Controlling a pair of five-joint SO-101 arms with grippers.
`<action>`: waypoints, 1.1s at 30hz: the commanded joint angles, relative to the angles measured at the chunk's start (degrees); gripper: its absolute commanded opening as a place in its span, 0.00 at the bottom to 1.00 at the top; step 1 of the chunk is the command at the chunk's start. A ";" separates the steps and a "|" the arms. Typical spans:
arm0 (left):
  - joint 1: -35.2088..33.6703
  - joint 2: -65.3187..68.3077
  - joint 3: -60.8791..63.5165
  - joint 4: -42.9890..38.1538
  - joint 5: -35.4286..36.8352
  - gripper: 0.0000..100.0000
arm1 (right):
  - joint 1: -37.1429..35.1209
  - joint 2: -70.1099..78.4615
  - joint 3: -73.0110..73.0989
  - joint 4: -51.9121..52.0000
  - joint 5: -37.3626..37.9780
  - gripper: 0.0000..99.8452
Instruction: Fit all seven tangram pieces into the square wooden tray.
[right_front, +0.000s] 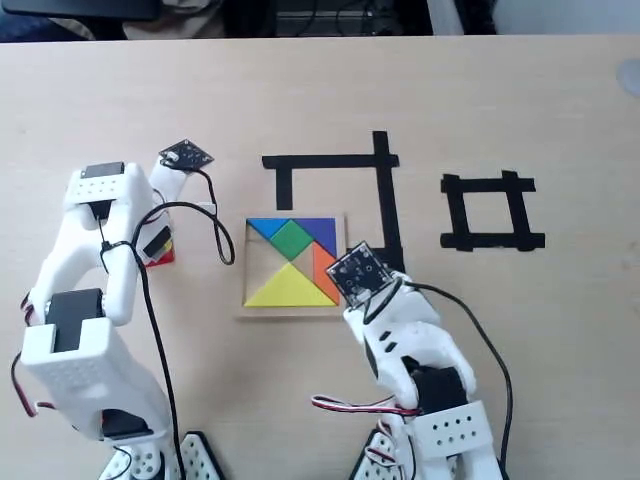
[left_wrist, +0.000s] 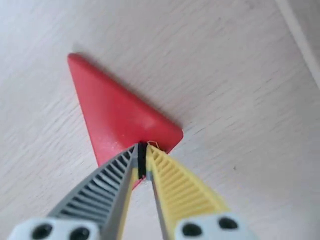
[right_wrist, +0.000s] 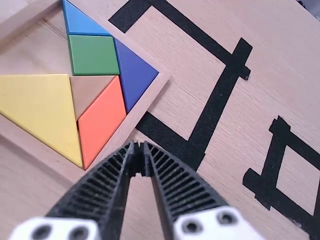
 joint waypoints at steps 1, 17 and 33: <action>0.40 -4.48 -1.54 2.90 0.62 0.03 | 0.62 -0.13 -0.13 0.18 0.53 0.01; -2.95 -12.48 -7.25 10.37 4.84 0.10 | 0.62 -0.13 -0.13 0.18 0.53 0.01; -5.85 16.79 -31.25 14.68 8.70 0.36 | 0.53 -0.13 -0.13 0.18 0.53 0.01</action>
